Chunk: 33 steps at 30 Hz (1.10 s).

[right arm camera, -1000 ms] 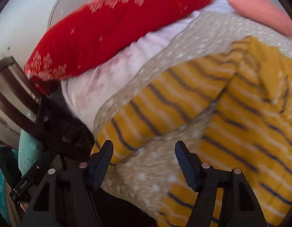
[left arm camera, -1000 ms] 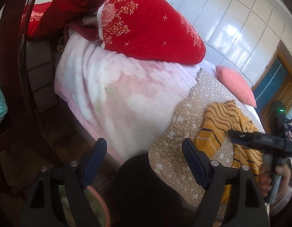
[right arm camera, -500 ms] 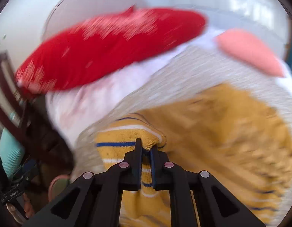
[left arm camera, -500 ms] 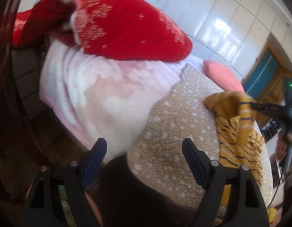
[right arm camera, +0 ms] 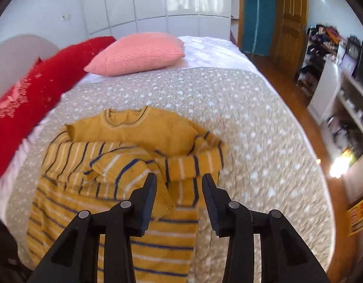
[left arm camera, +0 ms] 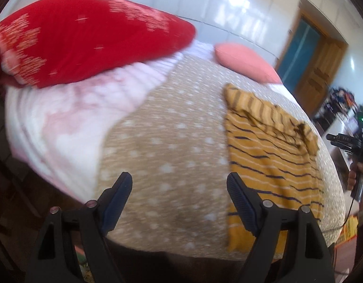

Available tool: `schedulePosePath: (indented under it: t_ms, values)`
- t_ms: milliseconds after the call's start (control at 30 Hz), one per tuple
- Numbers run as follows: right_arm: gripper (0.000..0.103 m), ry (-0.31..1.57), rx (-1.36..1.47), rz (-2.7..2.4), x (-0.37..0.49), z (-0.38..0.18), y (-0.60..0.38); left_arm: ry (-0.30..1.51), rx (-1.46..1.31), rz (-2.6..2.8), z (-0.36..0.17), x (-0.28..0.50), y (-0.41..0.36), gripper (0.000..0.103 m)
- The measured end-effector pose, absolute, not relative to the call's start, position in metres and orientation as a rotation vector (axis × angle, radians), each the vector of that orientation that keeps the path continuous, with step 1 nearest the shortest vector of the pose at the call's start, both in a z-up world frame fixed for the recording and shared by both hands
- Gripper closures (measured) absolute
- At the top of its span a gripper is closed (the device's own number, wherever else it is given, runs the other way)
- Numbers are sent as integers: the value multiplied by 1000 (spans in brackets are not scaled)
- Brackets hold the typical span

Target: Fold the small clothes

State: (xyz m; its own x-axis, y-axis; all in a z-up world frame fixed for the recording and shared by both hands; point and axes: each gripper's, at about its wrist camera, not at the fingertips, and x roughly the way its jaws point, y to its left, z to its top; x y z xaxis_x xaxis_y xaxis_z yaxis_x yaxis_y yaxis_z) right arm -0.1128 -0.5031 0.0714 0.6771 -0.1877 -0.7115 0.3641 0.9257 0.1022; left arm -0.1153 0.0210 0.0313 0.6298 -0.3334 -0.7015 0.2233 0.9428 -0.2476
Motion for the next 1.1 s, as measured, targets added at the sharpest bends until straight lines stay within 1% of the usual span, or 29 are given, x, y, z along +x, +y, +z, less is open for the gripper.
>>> schedulePosePath:
  t_ms: [133, 167, 200, 233, 267, 300, 367, 400, 433, 467, 533, 567, 600, 633, 667, 700, 900, 967, 1033, 1100]
  values:
    - [59, 731, 273, -198, -126, 58, -495, 833, -109, -382, 38, -101, -23, 21]
    - [53, 721, 262, -184, -124, 56, -486, 834, -110, -399, 39, -98, -32, 21]
    - [41, 714, 242, -184, -123, 53, -478, 834, -109, -416, 41, -97, -41, 21]
    - [35, 708, 203, -199, -119, 51, -473, 834, -102, -430, 42, -95, -51, 21]
    - [27, 709, 139, -234, -111, 47, -469, 833, -93, -438, 42, -94, -58, 21]
    - [24, 718, 107, -249, -105, 40, -466, 829, -79, -451, 43, -94, -67, 21]
    - [24, 800, 53, -250, -82, 22, -463, 822, -52, -463, 43, -96, -78, 21]
    - [53, 866, 33, -228, -71, 12, -465, 818, -32, -463, 42, -98, -83, 21]
    - [84, 942, -14, -216, -57, 3, -464, 817, -8, -460, 41, -98, -87, 21]
    - [93, 956, -47, -240, -51, 3, -466, 817, 8, -457, 40, -99, -87, 21]
    - [93, 897, -21, -261, -48, 20, -478, 816, 29, -440, 36, -98, -84, 21]
    - [93, 854, 47, -290, -49, 32, -493, 820, 31, -426, 34, -95, -81, 21]
    - [87, 828, 75, -342, -49, 38, -503, 835, 24, -406, 30, -91, -76, 21]
    - [78, 816, 70, -430, -50, 40, -512, 847, 12, -396, 27, -88, -71, 21]
    - [59, 823, 51, -517, -52, 38, -518, 862, -10, -385, 23, -84, -65, 21]
    - [55, 826, 52, -546, -56, 35, -522, 872, -31, -378, 20, -82, -59, 21]
    - [54, 828, 286, -224, -132, 12, -507, 956, -76, -395, -7, -75, -42, 21]
    - [54, 855, 369, -114, -162, -5, -494, 990, -112, -438, -17, -77, -41, 21]
    - [54, 877, 387, -91, -180, -20, -484, 1008, -139, -481, -25, -82, -44, 21]
    - [53, 888, 426, -77, -198, -37, -477, 997, -148, -493, -31, -87, -48, 17]
